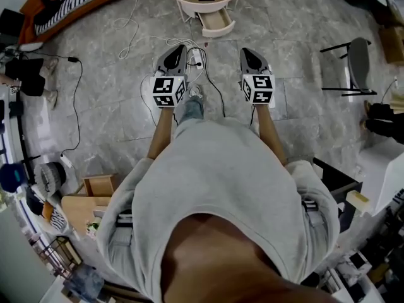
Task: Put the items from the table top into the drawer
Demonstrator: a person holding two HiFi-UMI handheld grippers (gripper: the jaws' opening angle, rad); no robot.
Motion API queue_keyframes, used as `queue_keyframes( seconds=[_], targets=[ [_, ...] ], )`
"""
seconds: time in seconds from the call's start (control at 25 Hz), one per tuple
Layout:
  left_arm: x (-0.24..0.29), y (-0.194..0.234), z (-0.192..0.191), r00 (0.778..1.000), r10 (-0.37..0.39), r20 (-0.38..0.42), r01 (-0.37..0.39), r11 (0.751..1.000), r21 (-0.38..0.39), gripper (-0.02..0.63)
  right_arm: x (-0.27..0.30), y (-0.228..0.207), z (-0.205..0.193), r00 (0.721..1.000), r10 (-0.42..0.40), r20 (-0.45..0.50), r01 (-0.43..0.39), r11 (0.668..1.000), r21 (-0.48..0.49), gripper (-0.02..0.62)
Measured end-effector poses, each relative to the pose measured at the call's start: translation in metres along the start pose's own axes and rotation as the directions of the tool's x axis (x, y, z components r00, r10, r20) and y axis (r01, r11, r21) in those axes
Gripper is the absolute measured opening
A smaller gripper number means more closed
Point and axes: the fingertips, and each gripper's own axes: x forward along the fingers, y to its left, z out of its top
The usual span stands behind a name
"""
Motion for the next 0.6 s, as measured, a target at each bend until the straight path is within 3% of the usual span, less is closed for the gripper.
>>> queue_keyframes(
  seconds=[0.6],
  targets=[
    [0.133, 0.150, 0.043, 0.997, -0.078, 0.013, 0.078, 0.997, 0.011, 0.016, 0.197, 0.013, 0.090, 1.000, -0.023, 0.008, 0.023, 0.998, -0.056, 0.023]
  ],
)
